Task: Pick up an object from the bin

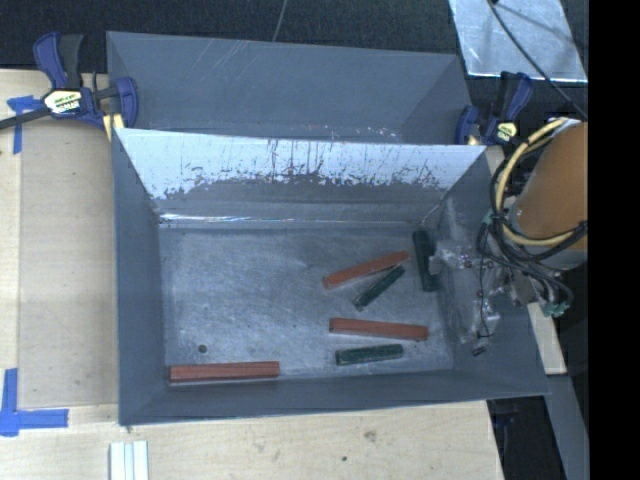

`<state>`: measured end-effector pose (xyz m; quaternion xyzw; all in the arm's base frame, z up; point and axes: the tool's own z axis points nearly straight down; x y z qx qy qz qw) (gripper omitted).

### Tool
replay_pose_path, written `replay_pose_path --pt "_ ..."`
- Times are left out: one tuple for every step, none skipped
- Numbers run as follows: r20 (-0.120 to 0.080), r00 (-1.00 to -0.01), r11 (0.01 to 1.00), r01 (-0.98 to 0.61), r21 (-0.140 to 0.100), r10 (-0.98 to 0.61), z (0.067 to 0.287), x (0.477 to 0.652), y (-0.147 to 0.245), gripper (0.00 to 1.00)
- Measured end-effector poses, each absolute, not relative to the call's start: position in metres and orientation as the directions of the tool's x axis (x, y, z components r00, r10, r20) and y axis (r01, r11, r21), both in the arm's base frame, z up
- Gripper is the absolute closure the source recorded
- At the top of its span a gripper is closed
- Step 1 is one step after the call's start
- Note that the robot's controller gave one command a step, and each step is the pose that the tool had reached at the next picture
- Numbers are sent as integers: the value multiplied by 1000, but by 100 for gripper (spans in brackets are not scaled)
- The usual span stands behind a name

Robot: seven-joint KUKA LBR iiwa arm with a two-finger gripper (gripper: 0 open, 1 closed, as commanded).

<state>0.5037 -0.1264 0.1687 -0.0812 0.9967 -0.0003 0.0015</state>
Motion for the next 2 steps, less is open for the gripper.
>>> replay_pose_path --pt "-8 -997 997 -83 -2 -83 119 501 -104 0" --pt "-2 -998 998 -63 0 -63 83 519 -41 0"
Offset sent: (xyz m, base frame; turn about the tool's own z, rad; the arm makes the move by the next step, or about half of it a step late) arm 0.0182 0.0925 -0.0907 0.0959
